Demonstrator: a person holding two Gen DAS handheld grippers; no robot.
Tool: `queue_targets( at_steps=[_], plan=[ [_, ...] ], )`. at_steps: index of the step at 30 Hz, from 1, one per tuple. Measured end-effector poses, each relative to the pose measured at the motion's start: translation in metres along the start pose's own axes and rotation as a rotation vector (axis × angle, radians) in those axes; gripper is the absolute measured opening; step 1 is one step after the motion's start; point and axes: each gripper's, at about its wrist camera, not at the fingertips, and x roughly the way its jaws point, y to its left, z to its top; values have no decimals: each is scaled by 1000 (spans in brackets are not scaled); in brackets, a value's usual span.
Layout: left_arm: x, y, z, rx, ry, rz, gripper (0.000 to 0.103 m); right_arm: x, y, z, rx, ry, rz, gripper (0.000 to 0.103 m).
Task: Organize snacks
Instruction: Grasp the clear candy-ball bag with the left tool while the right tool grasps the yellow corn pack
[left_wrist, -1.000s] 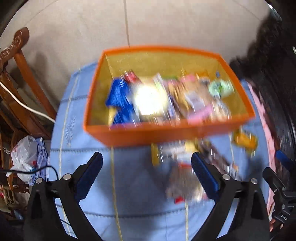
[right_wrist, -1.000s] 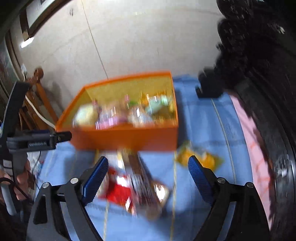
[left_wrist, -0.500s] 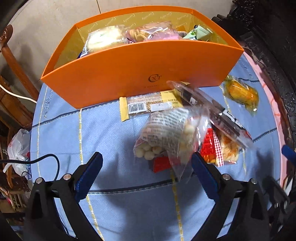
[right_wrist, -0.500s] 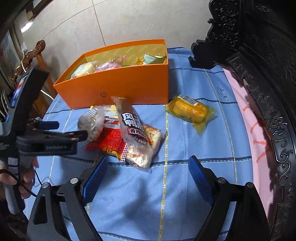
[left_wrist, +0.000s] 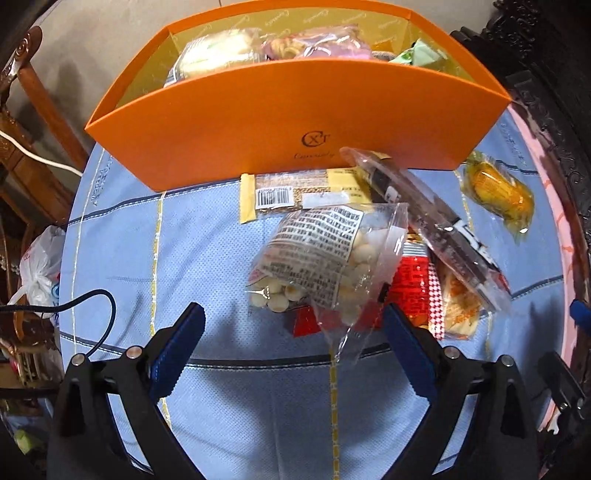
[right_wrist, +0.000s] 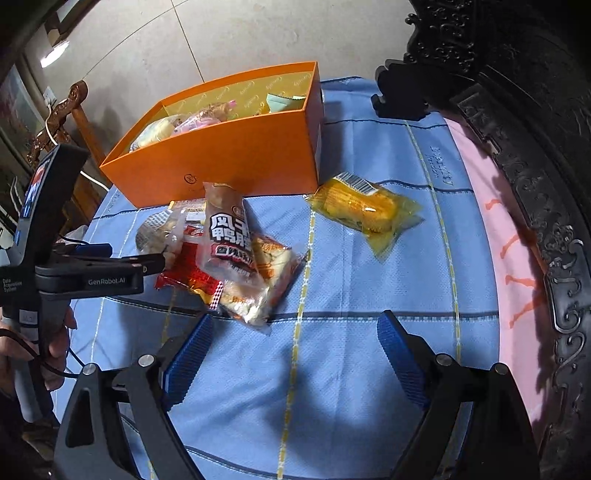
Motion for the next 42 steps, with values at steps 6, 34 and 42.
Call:
queue_targets(
  at_steps=[6,34,42],
  plan=[
    [12,-5,14,-12,4,23,94,2,0,8,-50,12,8,90],
    [26,8,18,6,-38,13,64,104,-24,92,-202,125,-151,90],
    [38,32,18,-35,-8,-15,63,130,-22,104,-270,172,-182,87]
  ],
)
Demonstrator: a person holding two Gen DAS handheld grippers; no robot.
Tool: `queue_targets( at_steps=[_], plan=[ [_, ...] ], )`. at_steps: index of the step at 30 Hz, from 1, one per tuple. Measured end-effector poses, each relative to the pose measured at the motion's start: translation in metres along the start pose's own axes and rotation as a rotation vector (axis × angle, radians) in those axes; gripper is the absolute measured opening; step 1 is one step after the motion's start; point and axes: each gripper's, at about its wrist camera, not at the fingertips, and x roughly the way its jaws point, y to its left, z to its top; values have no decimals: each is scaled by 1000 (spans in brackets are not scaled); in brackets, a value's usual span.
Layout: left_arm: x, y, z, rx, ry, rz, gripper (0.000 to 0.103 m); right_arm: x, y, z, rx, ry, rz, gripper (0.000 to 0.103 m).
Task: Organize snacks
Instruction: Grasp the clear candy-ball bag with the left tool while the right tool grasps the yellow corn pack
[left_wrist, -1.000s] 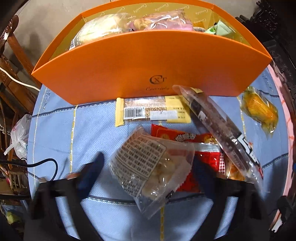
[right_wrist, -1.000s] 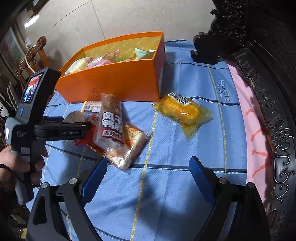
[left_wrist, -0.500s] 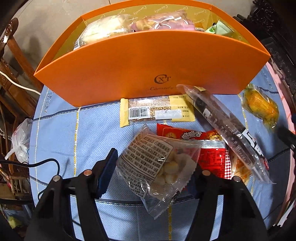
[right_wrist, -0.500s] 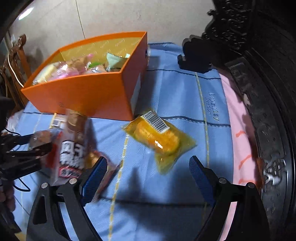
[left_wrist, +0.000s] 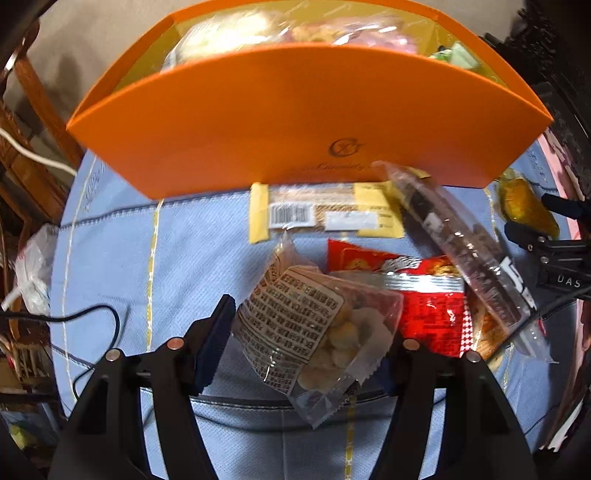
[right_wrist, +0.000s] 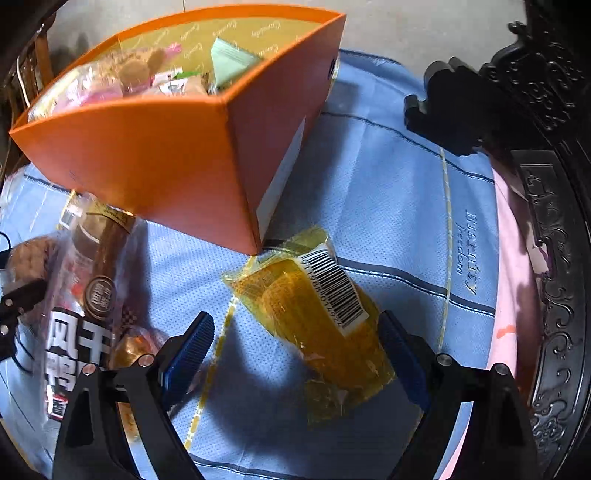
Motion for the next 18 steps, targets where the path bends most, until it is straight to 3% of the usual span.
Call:
queue_targets(
  at_steps=[2,4,6,11,18],
  plan=[
    [0,7,-1,-21,2,-20,63,3,-3,-1,9,13,-8,75],
    [1,11,-1,-30,2,-28,63,3,-10,-3,38,24,-25,48],
    [1,17,-1,-49,5,-47,63,-4,-20,-4,100,10,19,42],
    [-4,37,-8,-99,11,-90,62,-33,-25,-19,205,-49,46,41],
    [-7,53,-27,-109,14,-97,62,-61,2,-47,216,-64,152,41]
  ],
)
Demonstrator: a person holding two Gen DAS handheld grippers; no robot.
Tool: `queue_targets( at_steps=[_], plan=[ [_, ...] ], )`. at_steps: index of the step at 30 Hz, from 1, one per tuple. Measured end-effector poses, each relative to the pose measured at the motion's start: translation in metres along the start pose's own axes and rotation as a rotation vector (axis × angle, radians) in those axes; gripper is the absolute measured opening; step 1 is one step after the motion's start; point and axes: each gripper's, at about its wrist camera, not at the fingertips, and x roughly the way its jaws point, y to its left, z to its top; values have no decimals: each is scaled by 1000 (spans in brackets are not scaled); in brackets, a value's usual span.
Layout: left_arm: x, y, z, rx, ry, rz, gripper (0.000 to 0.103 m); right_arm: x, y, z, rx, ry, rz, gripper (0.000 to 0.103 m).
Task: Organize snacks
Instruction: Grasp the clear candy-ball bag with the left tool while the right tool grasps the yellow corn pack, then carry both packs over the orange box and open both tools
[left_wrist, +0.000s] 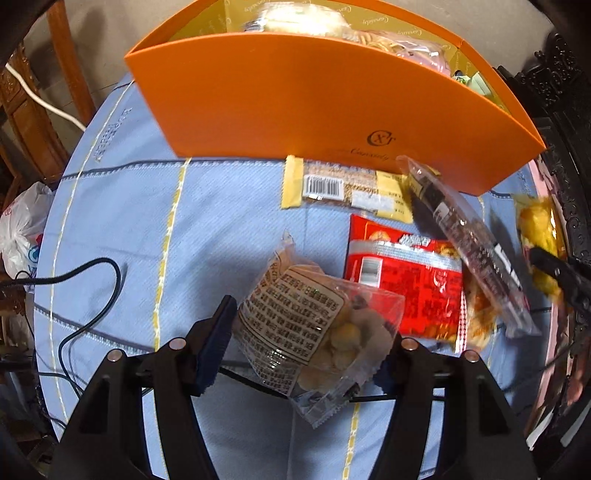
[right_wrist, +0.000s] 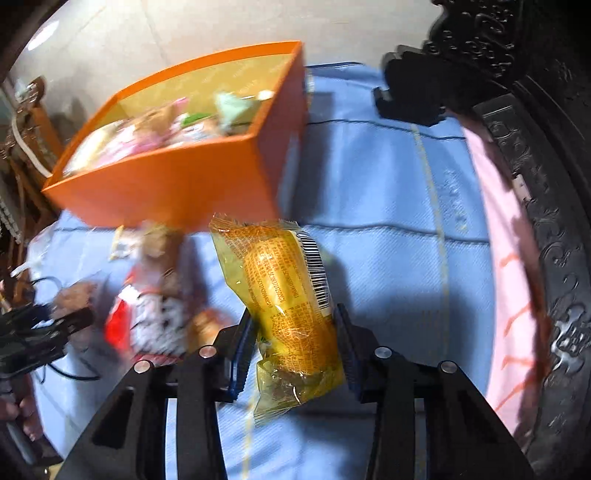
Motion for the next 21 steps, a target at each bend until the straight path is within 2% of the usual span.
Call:
queue_targets(
  at_steps=[5,9,14,17,21],
  plan=[
    [-6,13,-12,-18,-4,-20,62,-18,17,-23,-25,-2,36,42],
    [-29,23,-13,-15,-51,-27,62,-29,21,-30,-23,-19,56,42],
    [-59,24,-8,-27,-110,-39,62,-45,26,-32,0,-65,123,42],
    [-76,24,-5,-34,-150,-53,62,-59,33,-24,-6,-113,157,41],
    [-103,17,17,-24,-230,-75,62,-82,39,-2,4,-190,189,42]
  ],
)
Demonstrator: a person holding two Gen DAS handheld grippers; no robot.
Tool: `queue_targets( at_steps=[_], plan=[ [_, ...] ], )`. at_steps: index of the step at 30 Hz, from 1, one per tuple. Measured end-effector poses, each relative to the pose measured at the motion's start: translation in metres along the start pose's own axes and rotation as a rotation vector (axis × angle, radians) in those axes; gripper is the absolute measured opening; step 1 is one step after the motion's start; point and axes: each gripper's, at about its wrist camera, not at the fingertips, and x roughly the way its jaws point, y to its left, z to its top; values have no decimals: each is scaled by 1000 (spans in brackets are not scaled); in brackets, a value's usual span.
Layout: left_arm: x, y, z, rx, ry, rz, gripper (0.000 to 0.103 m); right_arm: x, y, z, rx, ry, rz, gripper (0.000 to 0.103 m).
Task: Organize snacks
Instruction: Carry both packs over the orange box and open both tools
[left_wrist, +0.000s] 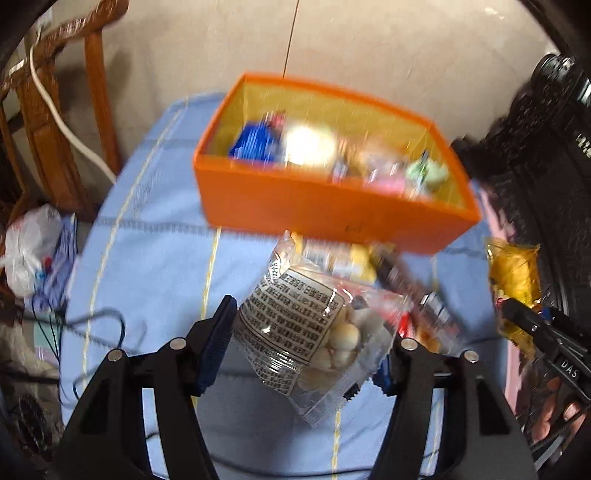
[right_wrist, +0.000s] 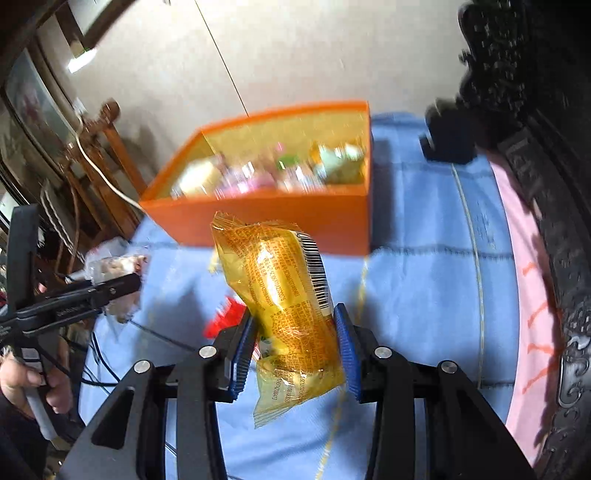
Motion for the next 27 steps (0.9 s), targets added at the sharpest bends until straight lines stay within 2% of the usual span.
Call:
queue_targets(
  at_steps=[4,11,16,17,18,19,20,23,27],
  plan=[
    [-16,-11,36,22,-88,-8,62,-11,8,34,-2,-96,14,42],
    [-12,-33,107,42,-166,-32,63,5,15,85,-3,-142,-5,42],
    [29,-53,148,39,-111,-72,63,30,15,117,0,-151,-37,43],
    [35,-56,152,41,-103,-71,65,34,16,121,-1,-151,-45,45],
    [42,-59,154,41,-89,-71,69,40,16,126,-8,-143,-53,59],
    [49,-61,157,30,-66,-72,86,46,17,130,-14,-133,-74,66],
    [51,-62,158,19,-65,-72,97,47,18,132,-14,-140,-91,71],
    [53,-61,153,-4,-90,-74,99,50,19,128,-17,-146,-83,77],
    [63,-54,142,4,-17,-37,99,55,13,106,15,-108,-83,80]
  ],
)
